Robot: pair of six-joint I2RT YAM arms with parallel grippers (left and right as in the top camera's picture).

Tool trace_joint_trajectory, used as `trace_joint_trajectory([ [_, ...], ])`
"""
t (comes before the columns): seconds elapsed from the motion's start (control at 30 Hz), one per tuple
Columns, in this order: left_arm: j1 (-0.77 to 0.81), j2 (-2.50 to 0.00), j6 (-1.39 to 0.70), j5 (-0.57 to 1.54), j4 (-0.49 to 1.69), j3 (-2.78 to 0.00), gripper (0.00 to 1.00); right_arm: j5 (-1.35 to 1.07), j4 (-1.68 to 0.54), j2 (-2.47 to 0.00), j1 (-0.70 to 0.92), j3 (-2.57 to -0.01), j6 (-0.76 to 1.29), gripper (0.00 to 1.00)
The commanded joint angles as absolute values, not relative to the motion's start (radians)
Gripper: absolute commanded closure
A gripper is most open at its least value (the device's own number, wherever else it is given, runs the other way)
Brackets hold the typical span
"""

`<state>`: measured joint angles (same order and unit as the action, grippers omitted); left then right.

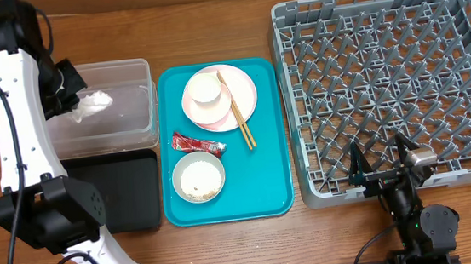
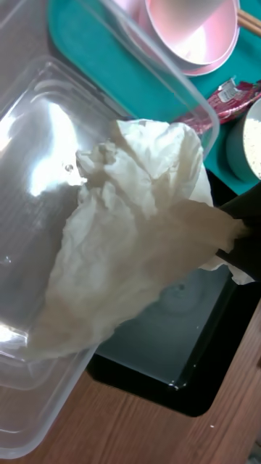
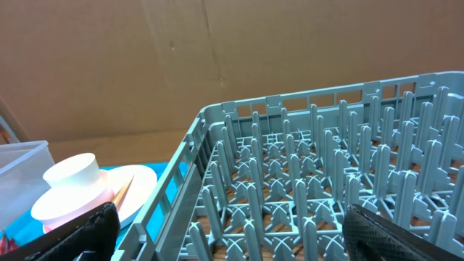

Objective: Sort waste into correct bins and load items into the dishwasher
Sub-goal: 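Carry the tissue with the left gripper into the clear bin and release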

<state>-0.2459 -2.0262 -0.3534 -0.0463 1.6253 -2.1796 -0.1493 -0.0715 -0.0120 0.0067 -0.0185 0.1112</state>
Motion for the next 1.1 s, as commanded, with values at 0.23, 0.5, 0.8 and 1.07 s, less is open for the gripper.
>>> trace_joint_trajectory([
  [0.23, -0.255, -2.016, -0.375, -0.048, 1.409, -1.944, 0.96, -0.147, -0.067, -0.003, 0.004, -0.008, 0.112, 0.00],
  [0.5, -0.255, -2.018, -0.375, -0.046, 1.332, -1.881, 0.92, -0.147, -0.067, -0.003, 0.004, -0.008, 0.113, 0.00],
  [0.8, -0.255, -2.018, -0.374, -0.026, 1.333, -1.881, 0.52, -0.147, -0.067, -0.003, 0.004, -0.008, 0.112, 0.00],
  [1.07, -0.241, -1.985, -0.239, 0.268, 1.388, -1.922, 0.84, -0.147, -0.067, -0.003, 0.004, -0.008, 0.112, 0.00],
])
